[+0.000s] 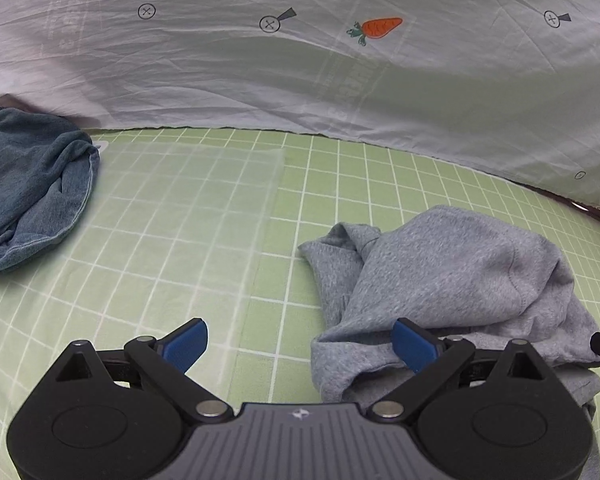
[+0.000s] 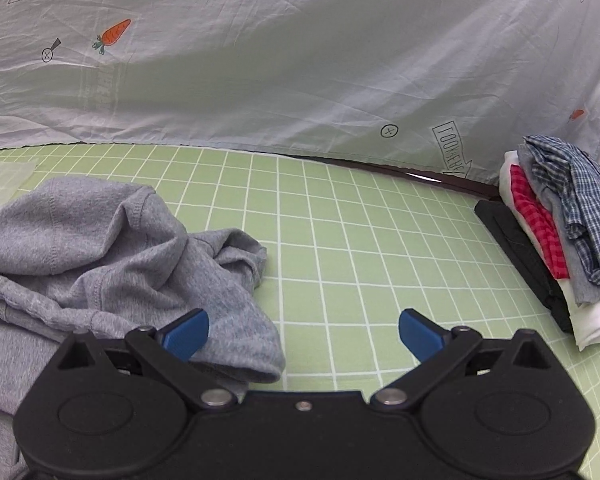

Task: Fold clothes
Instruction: 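Release the folded hem with both grippers and pull back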

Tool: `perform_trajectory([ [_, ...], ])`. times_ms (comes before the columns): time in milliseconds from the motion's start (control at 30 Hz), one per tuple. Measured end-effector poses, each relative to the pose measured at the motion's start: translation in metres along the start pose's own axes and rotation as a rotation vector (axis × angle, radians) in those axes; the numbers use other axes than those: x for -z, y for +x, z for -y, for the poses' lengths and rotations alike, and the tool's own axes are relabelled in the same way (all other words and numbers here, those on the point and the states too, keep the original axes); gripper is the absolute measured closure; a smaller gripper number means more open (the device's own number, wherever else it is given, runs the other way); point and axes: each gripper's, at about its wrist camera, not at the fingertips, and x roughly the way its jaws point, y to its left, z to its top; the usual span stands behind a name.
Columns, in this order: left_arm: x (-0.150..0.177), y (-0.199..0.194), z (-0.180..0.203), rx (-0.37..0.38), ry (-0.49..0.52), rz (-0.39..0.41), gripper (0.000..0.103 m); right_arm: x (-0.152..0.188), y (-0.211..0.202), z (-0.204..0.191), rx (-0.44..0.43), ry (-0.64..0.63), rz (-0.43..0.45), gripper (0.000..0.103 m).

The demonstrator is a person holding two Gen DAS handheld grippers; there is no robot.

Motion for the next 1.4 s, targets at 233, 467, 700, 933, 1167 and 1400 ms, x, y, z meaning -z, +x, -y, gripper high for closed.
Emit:
perform_trajectory([
  [233,0.011,0.028,-0.006,-0.052,-0.008,-0.099,0.002,0.014,0.015,-0.005,0.004,-0.016,-0.080,0.000],
  [467,0.000,-0.008,-0.001,-0.033,0.012,-0.007,0.002,0.010,-0.016,-0.004,0.001,-0.035,0.023,0.000],
  [700,0.029,-0.048,0.002,-0.008,0.024,0.020,0.002,0.038,-0.061,0.000,-0.039,-0.015,0.036,0.000],
  [933,0.085,-0.064,-0.003,-0.004,0.026,-0.092,0.002,0.089,-0.091,-0.002,-0.090,-0.022,-0.053,0.000],
  [1167,0.136,-0.073,-0.006,-0.010,0.027,-0.197,0.002,0.141,-0.110,-0.004,-0.130,-0.010,-0.168,0.000],
  [1400,0.174,-0.074,-0.006,-0.014,0.032,-0.284,0.002,0.178,-0.122,0.006,-0.161,0.038,-0.234,0.000],
])
